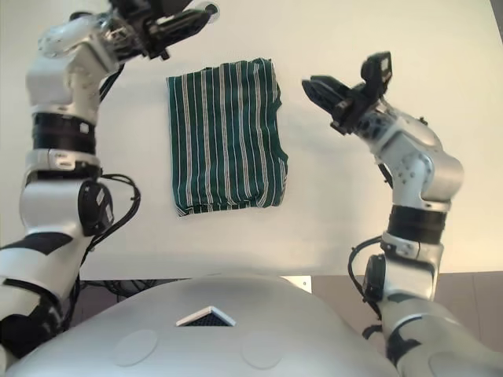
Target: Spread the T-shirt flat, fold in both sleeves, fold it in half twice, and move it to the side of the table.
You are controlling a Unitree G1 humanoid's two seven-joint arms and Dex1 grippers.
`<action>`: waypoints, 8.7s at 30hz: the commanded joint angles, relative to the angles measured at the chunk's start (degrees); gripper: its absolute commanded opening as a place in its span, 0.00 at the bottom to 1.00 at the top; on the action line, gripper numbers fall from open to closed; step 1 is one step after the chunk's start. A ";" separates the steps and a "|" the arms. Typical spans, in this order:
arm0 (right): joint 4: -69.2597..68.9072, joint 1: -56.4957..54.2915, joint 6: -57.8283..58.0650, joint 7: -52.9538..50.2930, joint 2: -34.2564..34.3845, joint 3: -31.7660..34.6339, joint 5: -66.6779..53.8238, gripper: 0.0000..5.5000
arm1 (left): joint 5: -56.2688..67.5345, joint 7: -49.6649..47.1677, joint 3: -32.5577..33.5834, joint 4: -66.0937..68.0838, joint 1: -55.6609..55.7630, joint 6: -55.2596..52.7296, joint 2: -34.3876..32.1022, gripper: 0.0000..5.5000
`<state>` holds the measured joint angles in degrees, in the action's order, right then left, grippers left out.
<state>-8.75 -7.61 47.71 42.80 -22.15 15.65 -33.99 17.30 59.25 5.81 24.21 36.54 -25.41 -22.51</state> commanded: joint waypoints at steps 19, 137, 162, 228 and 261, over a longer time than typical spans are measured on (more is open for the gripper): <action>-19.26 29.86 30.19 -27.59 6.65 12.91 -36.74 0.46 | 31.11 -7.26 13.38 -31.98 -41.29 -61.39 -14.73 0.71; 73.71 -43.93 -27.11 13.94 10.52 -13.75 12.19 0.24 | 21.32 -11.52 11.31 24.66 -1.20 -34.51 -0.09 0.01; 49.28 -27.57 -41.60 13.08 10.15 -23.90 25.81 0.31 | 36.73 -40.37 39.14 27.21 -1.09 -36.73 10.22 0.01; 73.75 -42.23 -59.51 -3.46 14.52 -23.28 38.59 0.31 | -18.00 -37.05 -23.46 3.17 -11.85 -0.06 9.00 0.45; 38.11 -17.34 -39.24 16.72 -16.35 -34.67 48.77 0.31 | -19.17 -36.61 -18.89 2.45 -15.11 -1.31 7.81 0.45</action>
<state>30.34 -30.22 4.75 58.87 -35.43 -18.39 13.04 0.01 23.82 -13.18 23.70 24.68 -23.94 -13.27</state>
